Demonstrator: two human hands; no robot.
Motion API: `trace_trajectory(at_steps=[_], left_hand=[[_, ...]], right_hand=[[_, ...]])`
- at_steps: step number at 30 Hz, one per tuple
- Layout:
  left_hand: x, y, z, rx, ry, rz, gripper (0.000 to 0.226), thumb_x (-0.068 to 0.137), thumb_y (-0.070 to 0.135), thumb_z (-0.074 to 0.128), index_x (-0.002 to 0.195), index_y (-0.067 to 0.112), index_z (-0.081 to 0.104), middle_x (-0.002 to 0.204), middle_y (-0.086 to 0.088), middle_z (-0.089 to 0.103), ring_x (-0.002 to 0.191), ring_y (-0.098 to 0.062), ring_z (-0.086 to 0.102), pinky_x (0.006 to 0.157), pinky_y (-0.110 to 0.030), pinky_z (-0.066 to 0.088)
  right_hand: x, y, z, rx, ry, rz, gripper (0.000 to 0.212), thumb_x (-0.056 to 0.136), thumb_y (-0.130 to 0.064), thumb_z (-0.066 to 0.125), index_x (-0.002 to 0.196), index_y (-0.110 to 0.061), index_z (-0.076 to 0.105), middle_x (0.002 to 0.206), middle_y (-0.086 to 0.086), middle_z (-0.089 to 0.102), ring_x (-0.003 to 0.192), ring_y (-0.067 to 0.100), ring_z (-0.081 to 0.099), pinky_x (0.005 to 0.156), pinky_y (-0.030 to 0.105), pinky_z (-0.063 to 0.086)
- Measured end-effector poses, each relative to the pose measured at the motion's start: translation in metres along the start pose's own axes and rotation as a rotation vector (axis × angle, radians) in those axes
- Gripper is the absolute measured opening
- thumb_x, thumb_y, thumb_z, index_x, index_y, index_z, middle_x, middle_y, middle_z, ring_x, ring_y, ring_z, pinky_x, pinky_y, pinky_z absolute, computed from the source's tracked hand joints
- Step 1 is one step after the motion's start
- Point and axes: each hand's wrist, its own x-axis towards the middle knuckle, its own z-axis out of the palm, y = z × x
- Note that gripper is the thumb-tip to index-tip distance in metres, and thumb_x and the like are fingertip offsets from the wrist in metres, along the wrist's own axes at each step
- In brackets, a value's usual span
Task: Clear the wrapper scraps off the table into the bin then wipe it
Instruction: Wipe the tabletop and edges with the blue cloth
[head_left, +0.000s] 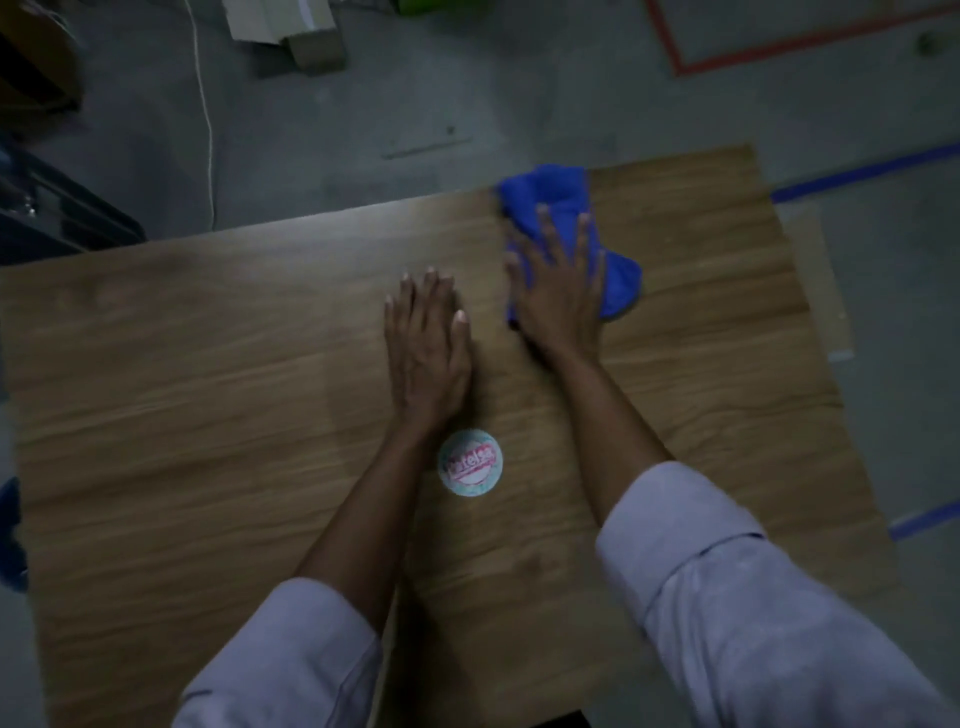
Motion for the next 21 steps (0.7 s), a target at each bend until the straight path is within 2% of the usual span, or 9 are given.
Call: trace_trajectory(at_steps=[2, 4, 5, 6, 9, 11, 13, 18, 21], left_hand=[[-0.006, 0.013, 0.002, 0.003, -0.055, 0.037, 0.051, 0.103, 0.031, 0.041, 0.143, 0.004, 0.055, 0.156, -0.014, 0.046, 0.150, -0.036, 0.032, 0.124, -0.054, 0.020], [-0.007, 0.010, 0.003, -0.011, -0.065, 0.026, 0.051, 0.102, 0.032, 0.044, 0.142, 0.004, 0.056, 0.155, -0.014, 0.048, 0.149, -0.036, 0.035, 0.124, -0.052, 0.020], [-0.006, 0.008, 0.003, -0.036, -0.046, 0.011, 0.052, 0.101, 0.033, 0.045, 0.143, 0.003, 0.055, 0.154, -0.014, 0.049, 0.148, -0.035, 0.036, 0.125, -0.050, 0.020], [-0.006, 0.009, 0.002, -0.054, -0.022, -0.012, 0.053, 0.101, 0.033, 0.045, 0.144, 0.002, 0.053, 0.153, -0.014, 0.050, 0.148, -0.034, 0.037, 0.125, -0.049, 0.020], [-0.008, 0.008, 0.003, -0.163, 0.050, -0.089, 0.056, 0.100, 0.027, 0.039, 0.146, -0.006, 0.047, 0.153, -0.023, 0.047, 0.145, -0.038, 0.039, 0.122, -0.051, 0.025], [-0.008, 0.000, 0.003, -0.209, 0.121, -0.138, 0.054, 0.100, 0.022, 0.039, 0.144, -0.008, 0.047, 0.150, -0.026, 0.048, 0.142, -0.041, 0.041, 0.120, -0.051, 0.029], [-0.008, -0.001, 0.003, -0.127, 0.131, -0.101, 0.049, 0.100, 0.021, 0.044, 0.141, -0.006, 0.052, 0.149, -0.024, 0.050, 0.142, -0.040, 0.040, 0.120, -0.050, 0.030], [-0.010, 0.011, 0.012, 0.108, 0.067, -0.042, 0.046, 0.097, 0.024, 0.050, 0.136, 0.001, 0.057, 0.155, -0.022, 0.044, 0.148, -0.040, 0.033, 0.121, -0.052, 0.027], [-0.009, 0.016, 0.016, 0.157, 0.062, -0.055, 0.051, 0.096, 0.028, 0.045, 0.138, 0.001, 0.055, 0.158, -0.021, 0.040, 0.150, -0.041, 0.030, 0.123, -0.050, 0.022]], right_hand=[[0.003, 0.038, -0.018, 0.107, 0.111, 0.305, 0.043, 0.107, -0.046, 0.036, 0.146, -0.039, 0.053, 0.163, -0.011, 0.035, 0.154, 0.032, 0.024, 0.120, 0.052, 0.025], [0.005, 0.057, -0.033, 0.219, 0.381, 0.442, 0.035, 0.105, -0.029, 0.050, 0.136, -0.022, 0.065, 0.149, 0.007, 0.055, 0.138, 0.039, 0.046, 0.114, 0.056, 0.037], [0.004, 0.051, -0.026, 0.204, 0.445, 0.361, 0.033, 0.103, -0.025, 0.054, 0.133, -0.017, 0.067, 0.141, 0.013, 0.061, 0.131, 0.039, 0.052, 0.110, 0.059, 0.041], [0.003, 0.037, -0.013, 0.160, 0.345, 0.211, 0.036, 0.103, -0.028, 0.053, 0.137, -0.019, 0.063, 0.140, 0.012, 0.060, 0.131, 0.038, 0.050, 0.110, 0.061, 0.040], [-0.009, -0.036, 0.032, 0.052, -0.118, -0.171, 0.061, 0.103, -0.056, 0.039, 0.159, -0.049, 0.015, 0.167, -0.009, 0.025, 0.155, 0.024, 0.017, 0.111, 0.062, 0.028], [-0.010, -0.062, 0.022, 0.126, -0.161, -0.286, 0.062, 0.103, -0.062, 0.031, 0.158, -0.051, 0.004, 0.169, -0.019, 0.011, 0.157, 0.016, -0.002, 0.118, 0.052, 0.008], [0.002, -0.055, -0.001, 0.190, -0.100, -0.294, 0.066, 0.100, -0.067, 0.027, 0.161, -0.046, 0.010, 0.168, -0.021, 0.012, 0.158, 0.018, -0.001, 0.121, 0.050, 0.009], [0.038, 0.035, -0.008, 0.075, -0.018, -0.054, 0.059, 0.103, -0.064, 0.027, 0.159, -0.047, 0.018, 0.167, -0.023, 0.013, 0.157, 0.033, 0.007, 0.123, 0.053, 0.013], [0.045, 0.087, -0.023, 0.113, 0.170, 0.243, 0.051, 0.104, -0.050, 0.034, 0.154, -0.043, 0.038, 0.162, -0.020, 0.033, 0.146, 0.038, 0.033, 0.118, 0.051, 0.027]])
